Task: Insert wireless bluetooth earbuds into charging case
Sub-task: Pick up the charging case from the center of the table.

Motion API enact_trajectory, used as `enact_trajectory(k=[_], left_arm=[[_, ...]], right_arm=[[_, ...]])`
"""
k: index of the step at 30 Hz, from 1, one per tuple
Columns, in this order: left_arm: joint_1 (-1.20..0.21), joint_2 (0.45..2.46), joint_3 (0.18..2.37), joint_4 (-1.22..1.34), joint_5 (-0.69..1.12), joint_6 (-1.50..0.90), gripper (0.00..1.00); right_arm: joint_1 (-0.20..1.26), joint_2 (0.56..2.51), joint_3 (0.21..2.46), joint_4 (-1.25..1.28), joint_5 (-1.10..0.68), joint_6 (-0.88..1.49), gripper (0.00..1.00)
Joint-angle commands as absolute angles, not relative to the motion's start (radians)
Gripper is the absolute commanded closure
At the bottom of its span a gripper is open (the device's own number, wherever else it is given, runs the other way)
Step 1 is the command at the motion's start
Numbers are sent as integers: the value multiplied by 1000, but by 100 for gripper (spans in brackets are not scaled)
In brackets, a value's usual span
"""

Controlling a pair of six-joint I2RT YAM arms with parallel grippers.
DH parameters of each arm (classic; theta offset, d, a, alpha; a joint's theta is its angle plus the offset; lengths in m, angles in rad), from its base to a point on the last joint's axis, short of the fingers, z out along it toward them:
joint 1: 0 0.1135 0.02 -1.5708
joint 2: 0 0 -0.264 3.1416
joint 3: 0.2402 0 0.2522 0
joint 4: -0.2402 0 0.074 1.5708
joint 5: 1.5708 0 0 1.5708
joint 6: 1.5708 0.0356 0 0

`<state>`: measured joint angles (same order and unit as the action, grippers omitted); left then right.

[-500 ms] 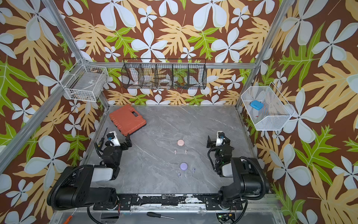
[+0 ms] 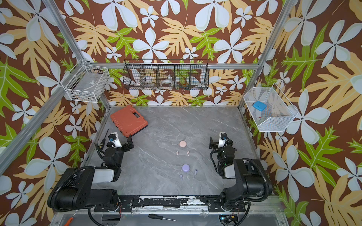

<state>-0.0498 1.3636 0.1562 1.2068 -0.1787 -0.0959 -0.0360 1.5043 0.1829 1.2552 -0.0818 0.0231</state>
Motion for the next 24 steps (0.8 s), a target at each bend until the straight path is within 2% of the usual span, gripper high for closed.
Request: enact_trajectory(k=[1, 14, 18, 19, 21, 24], left_arm=[[-50, 1365, 158, 1233, -176, -89, 0], [-50, 1364, 158, 1230, -176, -89, 0], [-51, 1343, 148, 1236, -184, -91, 0], [-51, 1308, 146, 1209, -205, -100, 0], [-56, 1205, 172, 1078, -260, -112, 0], [-57, 1054, 271, 829, -329, -219, 0]], right_arm=[[-35, 1503, 188, 1275, -90, 25, 0], [-34, 1503, 190, 1269, -74, 25, 0], [11, 1465, 188, 1245, 245, 71, 0], [19, 1418, 196, 1188, 319, 87, 0], [19, 1309, 279, 919, 394, 142, 0], [14, 1229, 472, 437, 501, 406, 1]])
